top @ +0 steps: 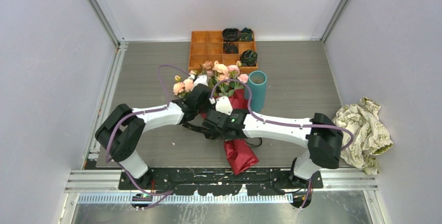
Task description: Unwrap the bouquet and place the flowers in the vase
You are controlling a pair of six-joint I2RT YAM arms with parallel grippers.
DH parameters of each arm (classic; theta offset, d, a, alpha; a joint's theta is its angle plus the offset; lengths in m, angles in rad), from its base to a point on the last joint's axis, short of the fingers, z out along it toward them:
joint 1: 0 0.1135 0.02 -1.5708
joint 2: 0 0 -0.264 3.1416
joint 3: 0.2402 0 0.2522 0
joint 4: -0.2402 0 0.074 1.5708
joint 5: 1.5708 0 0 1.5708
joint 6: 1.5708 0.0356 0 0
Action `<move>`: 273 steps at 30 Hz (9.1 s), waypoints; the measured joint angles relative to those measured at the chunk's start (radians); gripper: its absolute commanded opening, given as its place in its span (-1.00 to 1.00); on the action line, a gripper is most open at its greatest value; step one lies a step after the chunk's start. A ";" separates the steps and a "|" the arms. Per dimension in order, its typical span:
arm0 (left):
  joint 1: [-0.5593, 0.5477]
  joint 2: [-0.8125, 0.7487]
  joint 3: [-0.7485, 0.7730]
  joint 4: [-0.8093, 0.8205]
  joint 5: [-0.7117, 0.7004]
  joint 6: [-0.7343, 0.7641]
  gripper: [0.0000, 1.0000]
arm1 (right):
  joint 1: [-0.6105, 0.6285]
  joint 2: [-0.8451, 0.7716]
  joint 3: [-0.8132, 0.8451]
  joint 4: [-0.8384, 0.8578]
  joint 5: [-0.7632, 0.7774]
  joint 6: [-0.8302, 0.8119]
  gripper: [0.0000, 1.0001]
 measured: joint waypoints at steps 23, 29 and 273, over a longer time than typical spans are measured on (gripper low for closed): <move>-0.005 0.060 0.010 -0.015 0.007 -0.021 -0.35 | 0.045 -0.314 -0.028 0.068 0.120 0.032 -0.29; -0.005 -0.122 -0.014 -0.183 -0.020 -0.018 -0.31 | 0.134 -0.323 -0.090 0.036 0.105 0.097 -0.30; -0.511 -0.549 -0.408 0.028 -0.325 -0.147 0.02 | -0.163 -0.046 0.132 0.174 0.196 -0.151 -0.27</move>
